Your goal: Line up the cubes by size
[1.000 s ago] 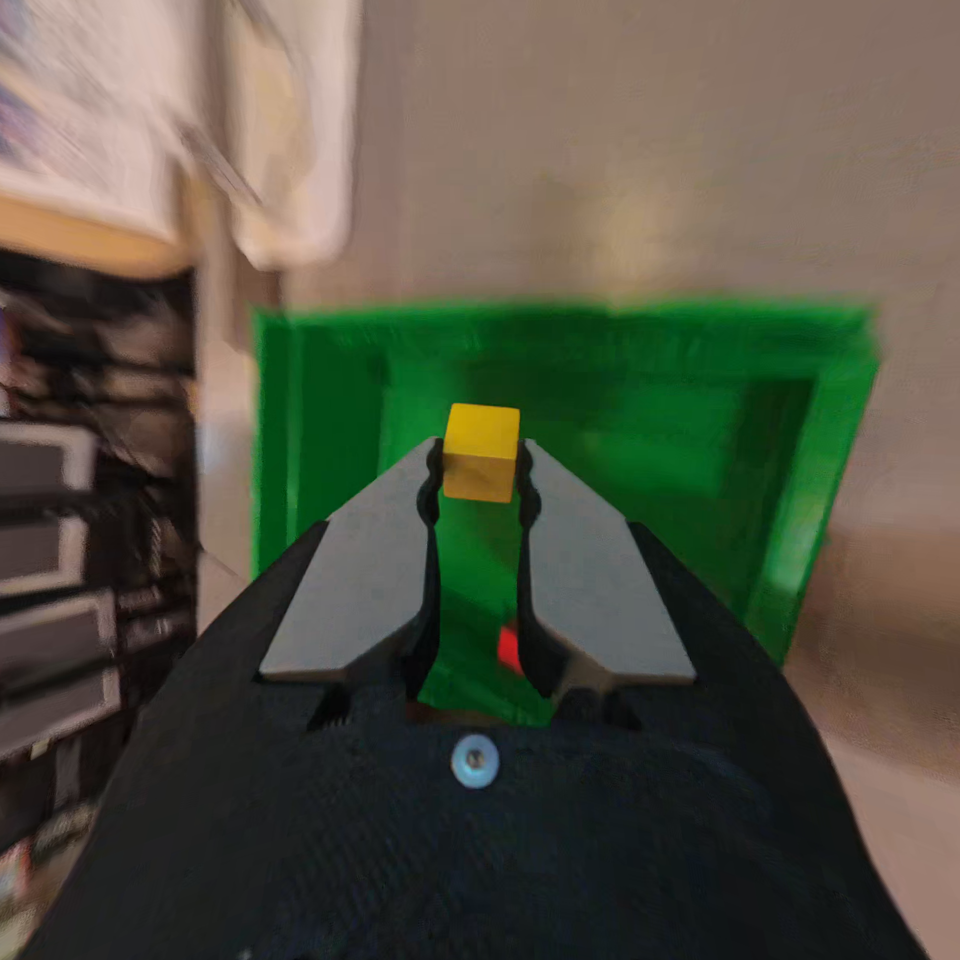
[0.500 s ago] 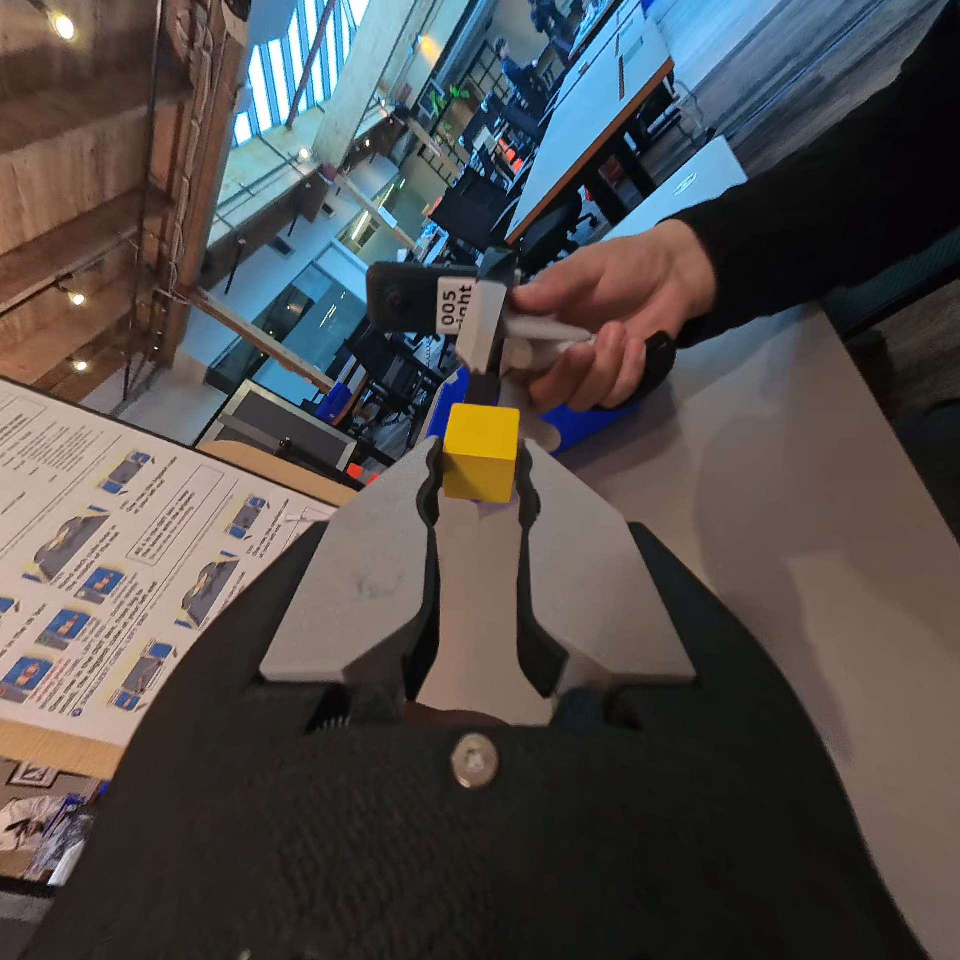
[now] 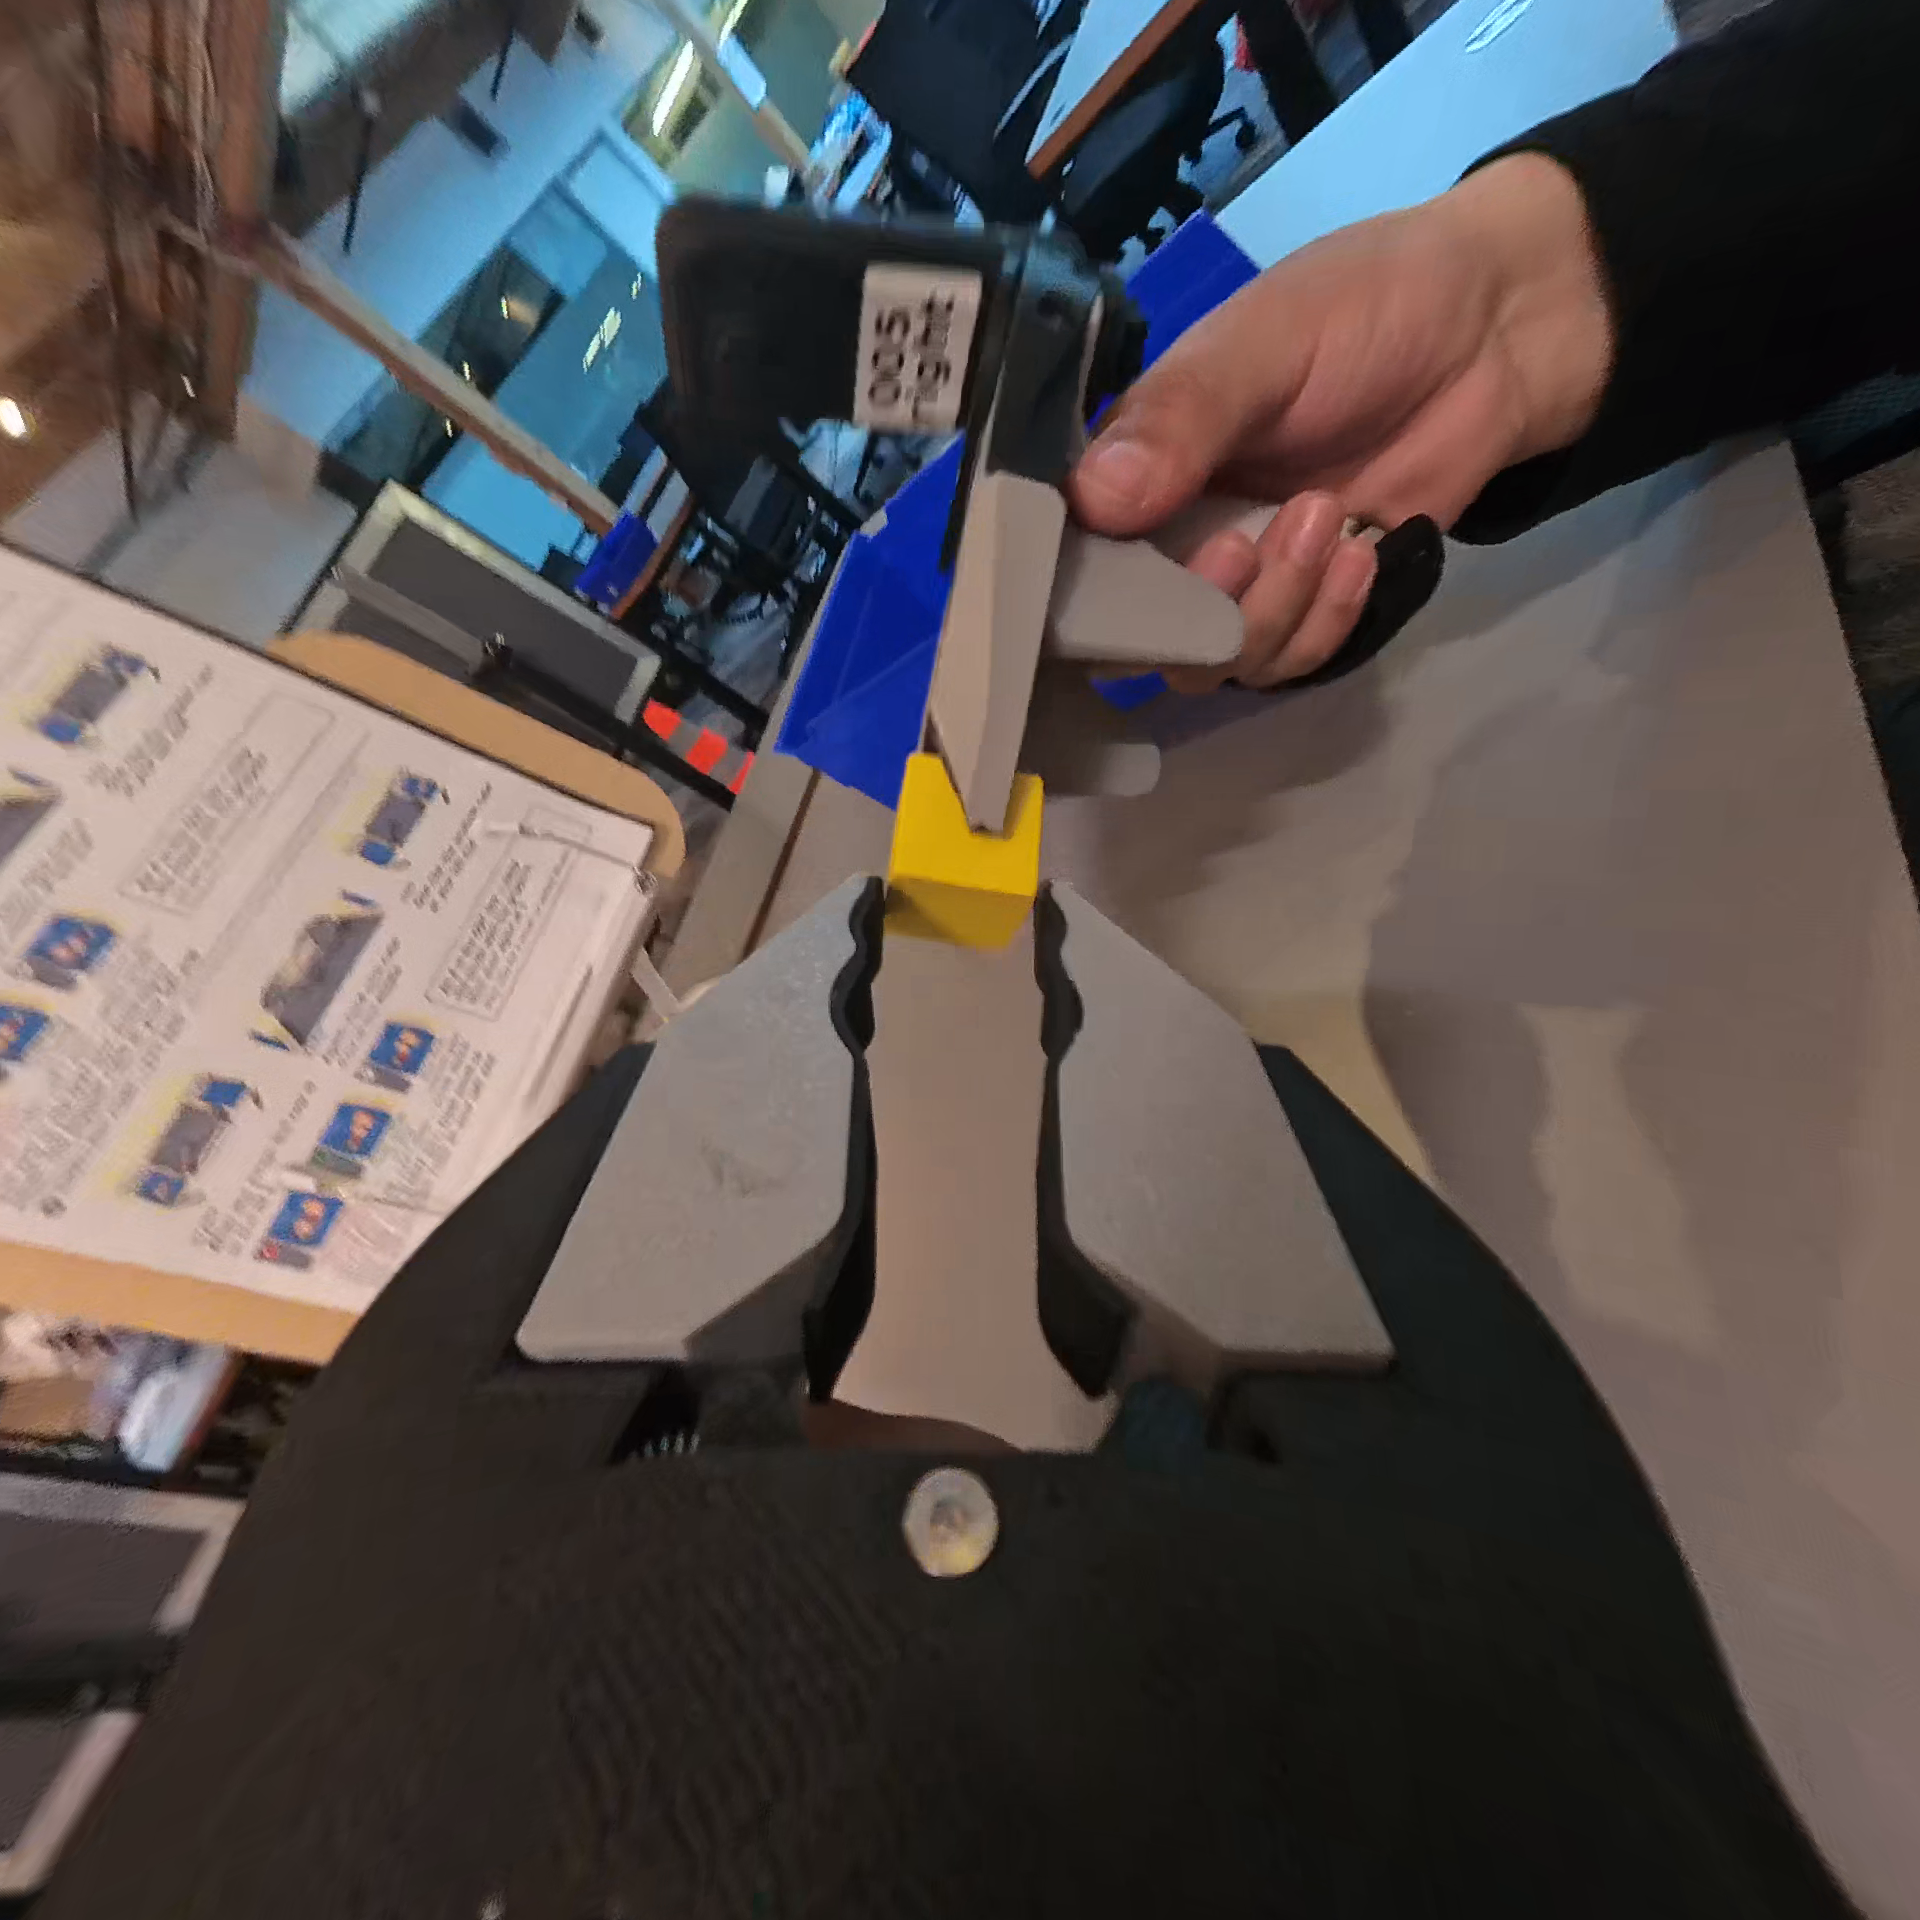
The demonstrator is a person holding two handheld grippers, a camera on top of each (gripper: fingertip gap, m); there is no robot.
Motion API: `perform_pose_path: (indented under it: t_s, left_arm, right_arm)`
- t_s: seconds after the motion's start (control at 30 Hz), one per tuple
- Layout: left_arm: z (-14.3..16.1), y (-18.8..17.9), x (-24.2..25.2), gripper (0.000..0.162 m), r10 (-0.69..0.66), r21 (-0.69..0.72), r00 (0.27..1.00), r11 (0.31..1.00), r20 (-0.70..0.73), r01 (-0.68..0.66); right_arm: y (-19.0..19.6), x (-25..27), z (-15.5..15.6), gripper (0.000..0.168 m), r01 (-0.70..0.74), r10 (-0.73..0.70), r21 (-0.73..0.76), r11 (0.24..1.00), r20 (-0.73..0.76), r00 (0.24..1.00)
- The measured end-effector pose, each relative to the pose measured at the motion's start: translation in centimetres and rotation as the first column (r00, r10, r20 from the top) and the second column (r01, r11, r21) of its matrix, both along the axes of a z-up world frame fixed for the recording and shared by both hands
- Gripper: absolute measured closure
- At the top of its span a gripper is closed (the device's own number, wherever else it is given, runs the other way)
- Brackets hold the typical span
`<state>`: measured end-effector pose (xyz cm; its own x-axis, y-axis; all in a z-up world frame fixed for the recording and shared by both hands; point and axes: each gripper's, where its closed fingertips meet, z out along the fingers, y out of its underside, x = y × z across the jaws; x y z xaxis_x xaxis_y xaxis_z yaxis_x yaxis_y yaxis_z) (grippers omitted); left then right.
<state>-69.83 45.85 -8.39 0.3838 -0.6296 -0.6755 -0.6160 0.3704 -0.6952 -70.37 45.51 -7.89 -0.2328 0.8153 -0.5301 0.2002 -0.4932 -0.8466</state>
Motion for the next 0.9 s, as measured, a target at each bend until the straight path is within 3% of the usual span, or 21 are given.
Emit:
perform_pose_path:
  t_s: [0.1,0.2,0.27,0.33,0.4,0.5,0.57,0.7,0.8,0.9]
  left_arm:
    - [-1.5,-0.9,-0.6,0.16,0.083,-0.118,0.994,0.99,0.07,-0.074]
    - [-4.2,-2.1,-1.8,0.162,0.18,-0.182,0.981,0.969,0.068,-0.165]
    - [-5.5,-3.0,-2.5,0.162,0.237,-0.207,0.969,0.953,0.066,-0.219]
    - [-6.4,-3.9,-2.5,0.162,0.254,-0.238,0.963,0.944,0.092,-0.227]
    - [-7.1,-4.5,-2.3,0.162,0.253,-0.261,0.961,0.941,0.115,-0.217]
    - [-8.6,-4.6,-2.2,0.162,0.257,-0.279,0.964,0.933,0.073,-0.227]
    - [-9.2,-4.5,-2.5,0.162,0.273,-0.27,0.962,0.928,0.027,-0.256]
    - [-9.1,-5.1,-2.4,0.162,0.261,-0.258,0.965,0.932,-0.009,-0.255]
    - [-9.3,-5.3,-2.9,0.162,0.269,-0.265,0.963,0.927,-0.02,-0.265]
    - [-9.7,-5.4,-3.1,0.162,0.27,-0.303,0.963,0.918,0.001,-0.257]
  right_arm:
    - [2.3,3.8,1.5,0.144,0.098,-0.101,0.103,0.99,0.027,0.995]
    - [8.6,10.6,2.7,0.144,0.295,-0.356,0.331,0.897,0.143,0.923]
    - [15.2,16.9,1.1,0.144,0.391,-0.598,0.524,0.756,0.312,0.738]
    - [21.1,23.8,-1.9,0.143,0.422,-0.764,0.643,0.639,0.47,0.442]
    - [24.1,27.4,-5.2,0.143,0.44,-0.755,0.62,0.65,0.59,0.285]
    - [26.4,29.8,-9.9,0.143,0.479,-0.679,0.546,0.687,0.717,0.157]
    - [27.3,30.1,-11.6,0.143,0.521,-0.648,0.504,0.689,0.75,0.132]
    - [27.5,29.4,-13.5,0.143,0.583,-0.592,0.401,0.707,0.786,0.179]
    - [26.8,29.6,-15.0,0.143,0.573,-0.55,0.375,0.728,0.82,0.162]
    - [26.5,28.6,-15.0,0.142,0.615,-0.535,0.296,0.731,0.808,0.247]
